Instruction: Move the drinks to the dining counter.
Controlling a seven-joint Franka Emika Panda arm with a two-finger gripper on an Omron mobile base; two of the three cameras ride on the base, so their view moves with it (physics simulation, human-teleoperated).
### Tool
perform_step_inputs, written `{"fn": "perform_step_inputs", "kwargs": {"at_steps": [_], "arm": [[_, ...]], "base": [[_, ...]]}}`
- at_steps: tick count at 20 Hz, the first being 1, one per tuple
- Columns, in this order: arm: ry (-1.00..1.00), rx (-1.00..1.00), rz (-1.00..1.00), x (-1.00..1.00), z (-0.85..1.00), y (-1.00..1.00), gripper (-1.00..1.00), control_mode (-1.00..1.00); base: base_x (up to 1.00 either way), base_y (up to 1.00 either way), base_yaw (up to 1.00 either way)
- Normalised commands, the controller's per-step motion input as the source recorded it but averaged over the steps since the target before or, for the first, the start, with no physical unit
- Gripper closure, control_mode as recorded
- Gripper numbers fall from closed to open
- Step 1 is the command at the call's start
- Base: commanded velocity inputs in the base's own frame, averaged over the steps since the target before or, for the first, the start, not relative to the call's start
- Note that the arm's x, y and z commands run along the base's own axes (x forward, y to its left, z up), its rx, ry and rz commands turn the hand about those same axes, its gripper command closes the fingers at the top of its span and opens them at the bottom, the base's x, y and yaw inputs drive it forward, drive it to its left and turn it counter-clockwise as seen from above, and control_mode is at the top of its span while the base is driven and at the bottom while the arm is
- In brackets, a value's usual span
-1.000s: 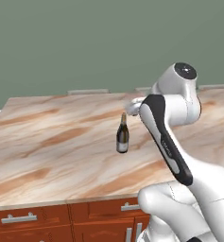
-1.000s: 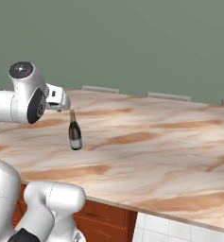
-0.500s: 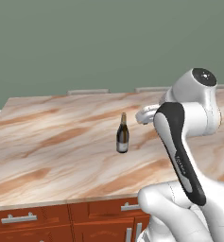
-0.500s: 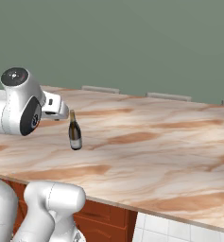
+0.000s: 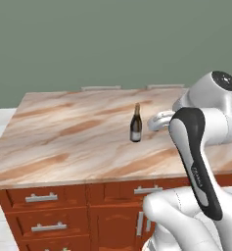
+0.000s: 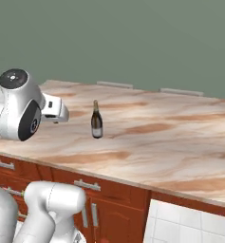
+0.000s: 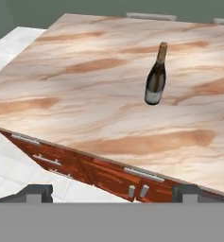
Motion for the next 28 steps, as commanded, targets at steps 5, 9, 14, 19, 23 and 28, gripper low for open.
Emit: {"fn": "perform_step_inputs", "kwargs": {"at_steps": [5, 9, 14, 19, 23, 28], "arm": [[0.0, 0.0, 0.0, 0.0, 0.0, 0.0, -1.0, 1.0], [0.0, 0.0, 0.0, 0.0, 0.0, 0.0, -1.0, 1.0], [0.0, 0.0, 0.0, 0.0, 0.0, 0.0, -1.0, 1.0], [0.0, 0.0, 0.0, 0.0, 0.0, 0.0, -1.0, 1.0], [0.0, 0.0, 0.0, 0.0, 0.0, 0.0, -1.0, 1.0], [0.0, 0.0, 0.0, 0.0, 0.0, 0.0, -1.0, 1.0]], "base": [[-0.32, 0.73, 0.83], [-0.1, 0.14, 1.0], [-0.02, 0.0, 1.0], [0.0, 0.0, 1.0], [-0.05, 0.05, 1.0], [-0.14, 0.2, 1.0]]}}
